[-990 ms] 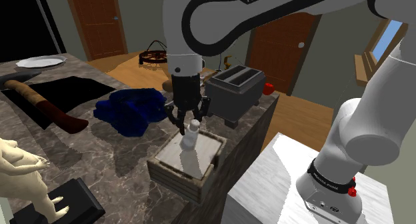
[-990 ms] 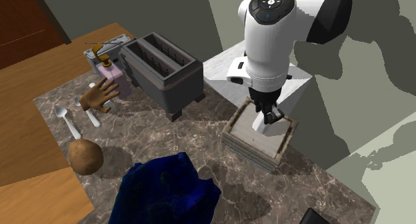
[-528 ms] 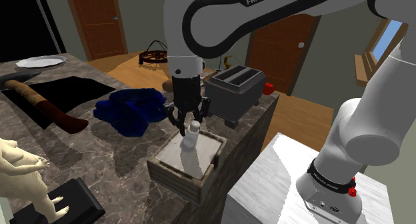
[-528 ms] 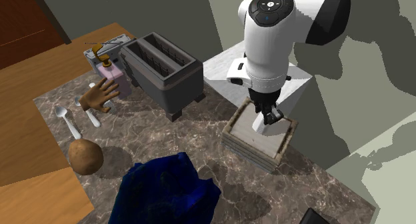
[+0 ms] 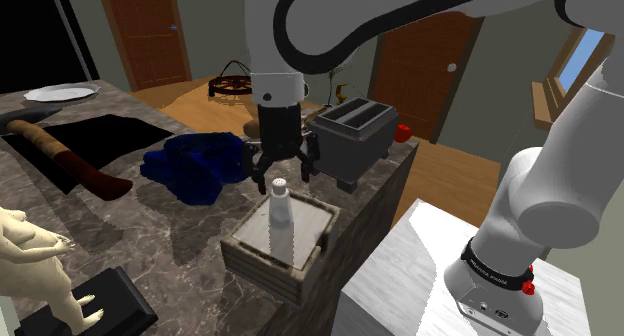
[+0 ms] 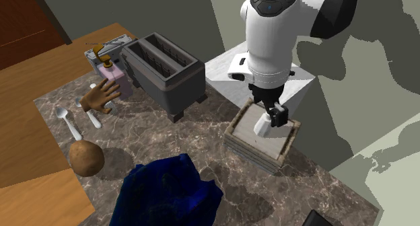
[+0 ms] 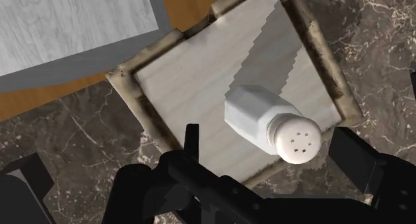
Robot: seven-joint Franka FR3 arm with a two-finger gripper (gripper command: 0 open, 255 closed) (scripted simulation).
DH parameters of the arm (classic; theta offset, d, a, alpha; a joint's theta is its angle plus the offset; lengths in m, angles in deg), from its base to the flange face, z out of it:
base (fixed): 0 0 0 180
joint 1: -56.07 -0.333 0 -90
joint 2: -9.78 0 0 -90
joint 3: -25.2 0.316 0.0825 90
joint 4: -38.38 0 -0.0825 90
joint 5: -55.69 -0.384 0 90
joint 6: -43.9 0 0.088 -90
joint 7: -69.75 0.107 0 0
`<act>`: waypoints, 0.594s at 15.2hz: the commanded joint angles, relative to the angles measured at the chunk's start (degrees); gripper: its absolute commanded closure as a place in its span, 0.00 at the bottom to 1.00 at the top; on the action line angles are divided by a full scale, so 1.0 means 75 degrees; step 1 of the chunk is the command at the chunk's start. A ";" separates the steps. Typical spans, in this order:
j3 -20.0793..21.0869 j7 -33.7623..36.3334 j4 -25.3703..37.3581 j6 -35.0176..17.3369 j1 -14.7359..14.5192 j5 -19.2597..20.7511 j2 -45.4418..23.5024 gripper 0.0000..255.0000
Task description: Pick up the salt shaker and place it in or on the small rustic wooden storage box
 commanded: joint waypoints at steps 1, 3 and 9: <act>-0.0045 0.0026 0.0427 0.0452 0.0037 0.0039 0.0013 0.00; -0.0067 0.0032 0.0617 0.0653 0.0056 0.0053 0.0022 0.00; -0.0067 0.0032 0.0617 0.0653 0.0055 0.0053 0.0022 0.00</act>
